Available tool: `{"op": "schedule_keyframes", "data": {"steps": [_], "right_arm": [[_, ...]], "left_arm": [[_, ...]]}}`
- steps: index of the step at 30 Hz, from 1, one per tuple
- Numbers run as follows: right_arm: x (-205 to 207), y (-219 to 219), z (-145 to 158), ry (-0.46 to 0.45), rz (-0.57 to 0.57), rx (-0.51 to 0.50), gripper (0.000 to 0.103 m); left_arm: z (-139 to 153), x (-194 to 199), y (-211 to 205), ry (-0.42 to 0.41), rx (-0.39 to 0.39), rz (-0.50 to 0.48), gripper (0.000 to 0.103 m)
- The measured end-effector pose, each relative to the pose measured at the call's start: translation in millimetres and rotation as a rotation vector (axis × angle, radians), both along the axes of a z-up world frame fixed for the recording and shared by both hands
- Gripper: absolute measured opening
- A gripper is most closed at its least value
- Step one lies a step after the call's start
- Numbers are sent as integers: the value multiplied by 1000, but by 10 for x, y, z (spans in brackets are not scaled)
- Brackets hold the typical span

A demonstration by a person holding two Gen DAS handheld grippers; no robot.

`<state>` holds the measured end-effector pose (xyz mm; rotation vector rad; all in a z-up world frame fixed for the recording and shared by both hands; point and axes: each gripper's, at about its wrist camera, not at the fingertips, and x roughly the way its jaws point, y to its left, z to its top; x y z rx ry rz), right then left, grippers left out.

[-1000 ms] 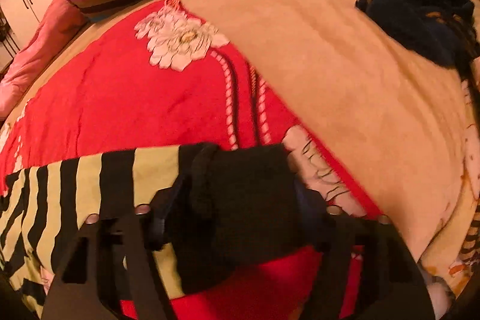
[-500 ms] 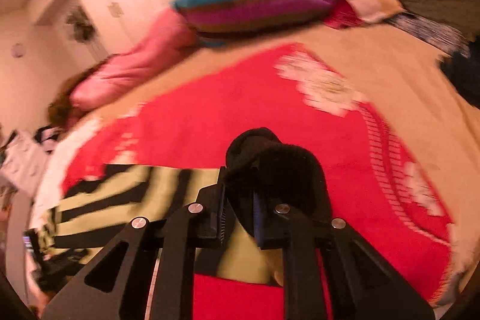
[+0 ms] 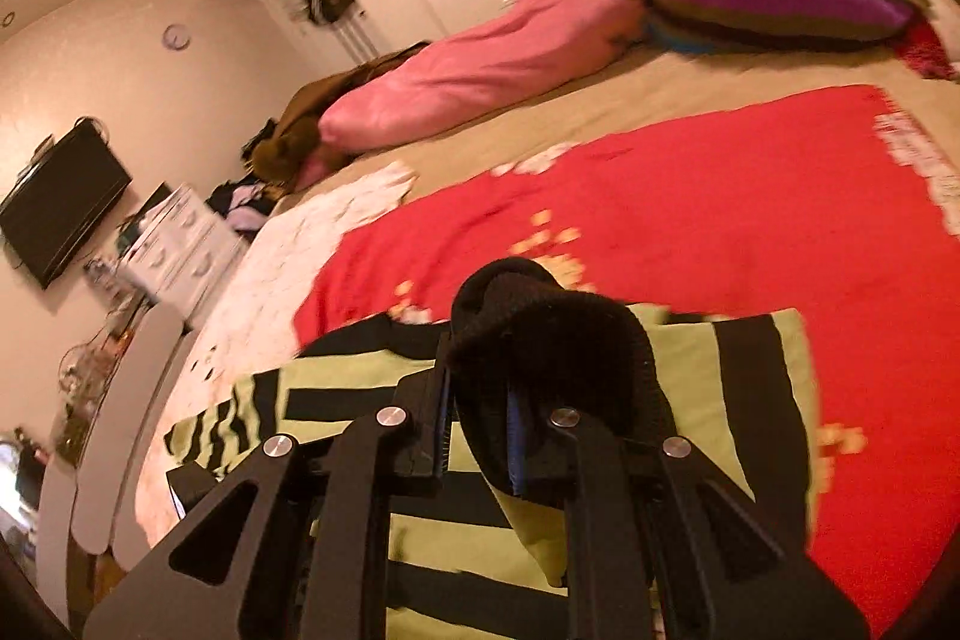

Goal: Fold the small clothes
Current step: 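Fold the sleeve across the sweater body with the right gripper and release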

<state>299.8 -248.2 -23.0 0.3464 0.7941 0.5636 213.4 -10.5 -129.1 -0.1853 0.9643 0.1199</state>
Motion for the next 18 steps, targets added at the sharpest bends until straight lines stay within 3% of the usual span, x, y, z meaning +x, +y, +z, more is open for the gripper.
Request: {"op": "schedule_keyframes", "data": {"steps": [7, 9, 10, 11, 15, 18], "right_arm": [[101, 593, -203, 67, 96, 25, 16], [67, 654, -165, 47, 125, 38, 30], [50, 646, -139, 35, 126, 38, 44], [35, 621, -108, 18, 122, 37, 50], [7, 412, -114, 9, 79, -59, 61], [-47, 217, -238, 22, 43, -148, 63]], "left_arm": [[85, -15, 84, -52, -47, 4, 72], [100, -16, 88, -62, -59, -2, 72], [106, -12, 90, -65, -62, -3, 72], [115, -11, 86, -70, -66, -7, 73], [154, 5, 74, -88, -94, -27, 76], [180, 30, 35, -94, -124, -46, 78]]}}
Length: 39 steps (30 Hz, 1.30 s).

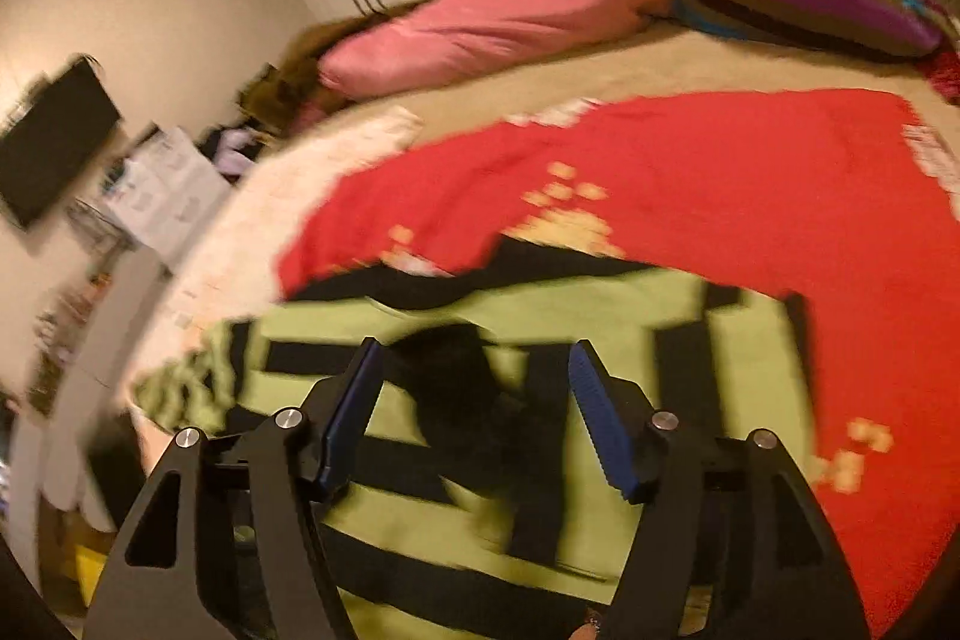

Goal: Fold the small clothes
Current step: 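Fold the sleeve across the sweater body with the right gripper and release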

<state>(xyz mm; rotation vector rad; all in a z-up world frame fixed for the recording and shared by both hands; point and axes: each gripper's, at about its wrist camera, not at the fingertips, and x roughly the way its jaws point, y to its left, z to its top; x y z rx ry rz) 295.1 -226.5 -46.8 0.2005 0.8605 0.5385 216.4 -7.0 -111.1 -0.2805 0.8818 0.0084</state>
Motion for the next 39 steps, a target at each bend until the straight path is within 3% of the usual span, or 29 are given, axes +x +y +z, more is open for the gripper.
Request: {"op": "schedule_keyframes", "data": {"steps": [7, 12, 14, 15, 16, 17, 19, 21, 25, 30, 33, 39], "right_arm": [[-229, -803, -338, 54, -202, -64, 63], [-336, -1030, -445, 74, -252, -63, 65], [-348, -1049, -451, 74, -263, -48, 65], [-351, -1055, -455, 79, -259, -33, 65], [-337, -1035, -451, 86, -257, -24, 65], [-332, -1012, -445, 90, -253, -19, 66], [-343, -1015, -432, 90, -246, -10, 66], [-348, -986, -448, 87, -241, -7, 69], [-334, -876, -490, 104, -215, 7, 69], [-340, -696, -443, 78, -177, -8, 69], [-309, -551, -417, 64, -153, -27, 69], [-242, -236, -435, 63, -108, -68, 69]], "left_arm": [[74, 315, -257, 32, -94, -26, 81], [18, 794, -585, 120, -39, 29, 83], [-83, 987, -663, 175, -34, 51, 83], [-173, 1096, -718, 214, 4, 60, 83], [-220, 1158, -741, 234, 36, 69, 81], [-251, 1199, -747, 236, 53, 73, 68], [-205, 1169, -667, 187, 7, 77, 50], [-136, 1092, -516, 131, -63, 77, 14], [115, 902, -198, 6, -138, 72, 11], [433, 611, 160, -181, -148, 60, 11], [383, 508, 414, -204, -185, 78, 13], [89, 326, 825, -157, -217, 132, 22]]}}
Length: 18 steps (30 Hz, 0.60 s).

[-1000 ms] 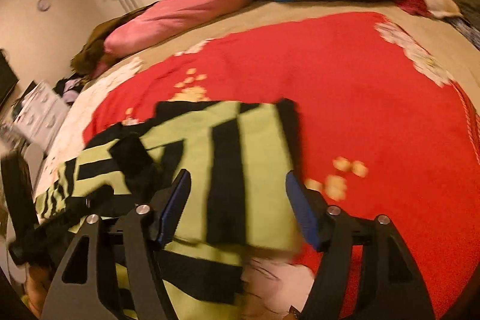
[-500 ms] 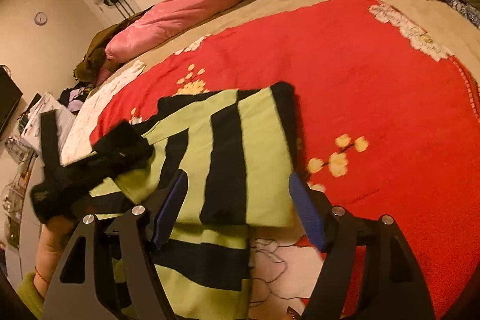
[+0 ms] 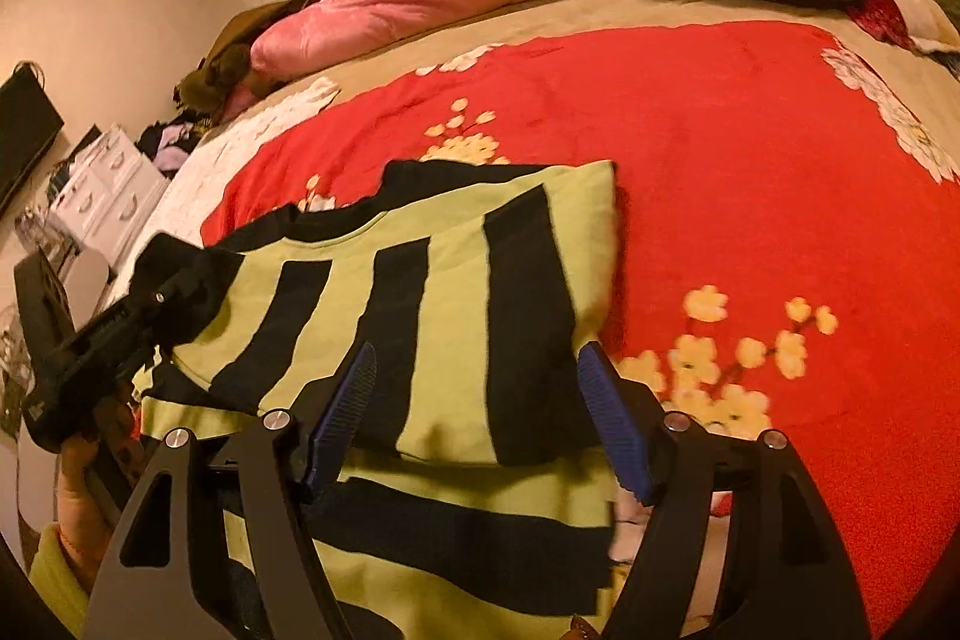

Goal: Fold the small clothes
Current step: 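Fold the sleeve across the sweater body with the right gripper and release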

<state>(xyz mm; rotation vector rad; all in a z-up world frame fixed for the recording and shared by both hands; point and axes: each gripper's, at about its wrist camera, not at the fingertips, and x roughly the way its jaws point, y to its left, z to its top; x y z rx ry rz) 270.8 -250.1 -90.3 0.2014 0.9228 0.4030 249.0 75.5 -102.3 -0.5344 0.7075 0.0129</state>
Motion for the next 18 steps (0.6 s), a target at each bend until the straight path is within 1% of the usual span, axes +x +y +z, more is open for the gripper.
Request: {"op": "schedule_keyframes", "data": {"steps": [2, 4, 5, 6, 8, 10, 12, 13, 14, 15, 17, 18], "right_arm": [[25, 101, -8, 1, 12, -18, 69], [42, 179, -6, -5, 22, -31, 69], [53, 217, -10, -7, 27, -48, 69], [72, 257, -15, -8, 36, -63, 69], [101, 304, -41, -7, 47, -83, 69], [136, 349, -99, -1, 59, -117, 69], [165, 363, -178, 23, 58, -143, 69], [164, 368, -201, 29, 56, -143, 69], [156, 362, -224, 32, 51, -142, 69], [153, 354, -256, 39, 44, -137, 69], [132, 357, -303, 47, 35, -136, 69], [126, 360, -322, 50, 33, -137, 69]], "left_arm": [[-47, 12, 108, 20, -20, 17, 24], [-78, -22, 202, 18, -44, 53, 36], [-84, -42, 242, 25, -47, 71, 49], [-86, -69, 275, 32, -53, 82, 58], [-87, -126, 379, 58, -88, 118, 63], [-46, -257, 532, 72, -104, 195, 63], [98, -420, 619, 57, -40, 293, 62], [193, -490, 611, 33, 4, 307, 60], [294, -531, 570, 14, 49, 297, 54], [359, -544, 524, 1, 79, 283, 52], [491, -544, 341, -32, 141, 226, 52], [526, -508, 203, -32, 177, 184, 52]]}}
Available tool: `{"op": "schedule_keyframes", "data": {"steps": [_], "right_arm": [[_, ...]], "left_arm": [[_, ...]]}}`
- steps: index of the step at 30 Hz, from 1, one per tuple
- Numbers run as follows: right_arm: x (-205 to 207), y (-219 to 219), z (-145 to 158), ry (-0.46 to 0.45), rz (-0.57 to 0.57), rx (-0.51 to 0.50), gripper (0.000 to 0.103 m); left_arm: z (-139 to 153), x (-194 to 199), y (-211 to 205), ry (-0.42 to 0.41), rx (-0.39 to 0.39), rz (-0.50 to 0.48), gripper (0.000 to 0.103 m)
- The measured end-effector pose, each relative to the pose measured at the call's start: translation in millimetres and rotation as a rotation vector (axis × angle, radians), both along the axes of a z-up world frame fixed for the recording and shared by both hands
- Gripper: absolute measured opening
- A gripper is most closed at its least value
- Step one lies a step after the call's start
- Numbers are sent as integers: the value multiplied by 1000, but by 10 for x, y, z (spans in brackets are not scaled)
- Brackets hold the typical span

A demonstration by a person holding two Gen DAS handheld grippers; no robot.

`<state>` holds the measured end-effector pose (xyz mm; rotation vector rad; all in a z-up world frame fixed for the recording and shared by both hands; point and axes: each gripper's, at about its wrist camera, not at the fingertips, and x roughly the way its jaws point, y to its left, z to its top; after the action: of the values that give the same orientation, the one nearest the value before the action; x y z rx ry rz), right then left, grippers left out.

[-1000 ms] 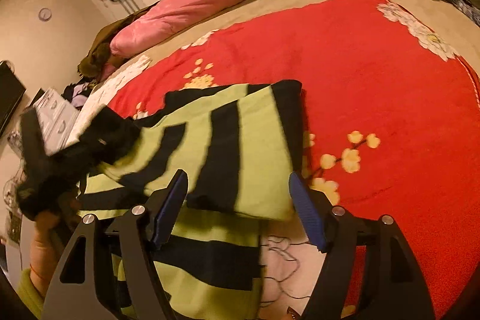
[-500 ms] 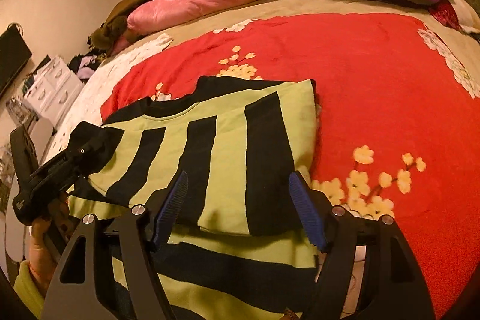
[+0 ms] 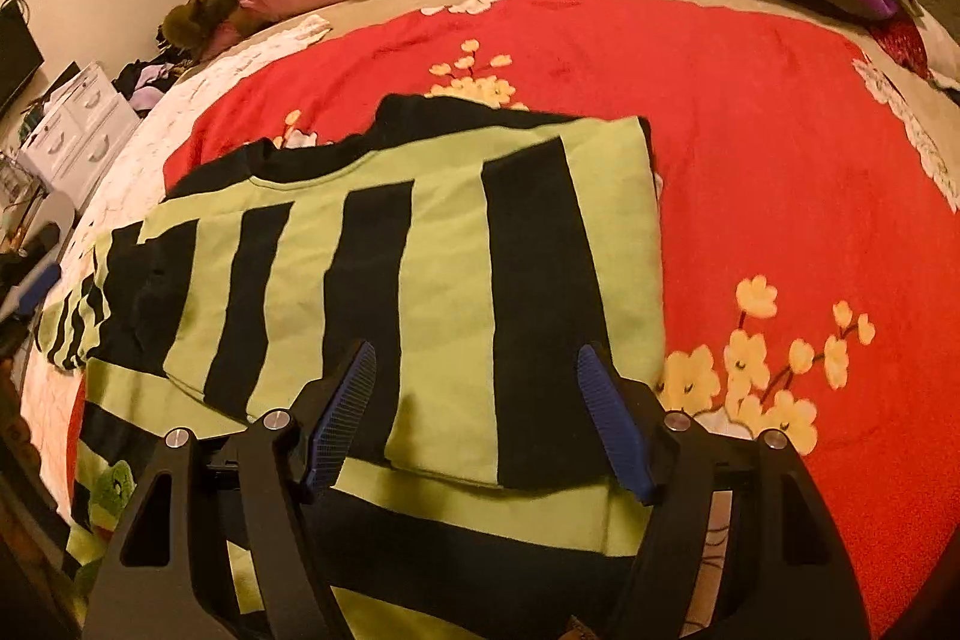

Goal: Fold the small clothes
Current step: 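Fold the sleeve across the sweater body with the right gripper and release, then move the left gripper to the other striped sleeve's black cuff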

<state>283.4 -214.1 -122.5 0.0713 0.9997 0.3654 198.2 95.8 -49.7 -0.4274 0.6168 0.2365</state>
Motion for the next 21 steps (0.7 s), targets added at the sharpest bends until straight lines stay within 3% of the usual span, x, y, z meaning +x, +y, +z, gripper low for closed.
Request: {"op": "schedule_keyframes", "data": {"steps": [5, 8, 10, 14, 16, 21], "right_arm": [[-66, -36, 33, 8, -9, 19, 69], [-84, -46, 46, 19, -14, 34, 69], [-98, -30, 46, 19, -12, 26, 69], [-126, 7, 58, 26, -13, 30, 70], [-153, 17, 111, 21, -10, 44, 77], [-235, 69, 311, -17, 8, 68, 78]], "left_arm": [[-204, 260, -428, 96, 30, -156, 52], [-528, 407, -489, 218, 62, -151, 52], [-676, 429, -357, 259, 36, -115, 52], [-615, 321, -126, 191, -80, -68, 54], [-522, 295, -100, 163, -76, -52, 60], [-199, 83, 107, 63, -78, 28, 76]]}}
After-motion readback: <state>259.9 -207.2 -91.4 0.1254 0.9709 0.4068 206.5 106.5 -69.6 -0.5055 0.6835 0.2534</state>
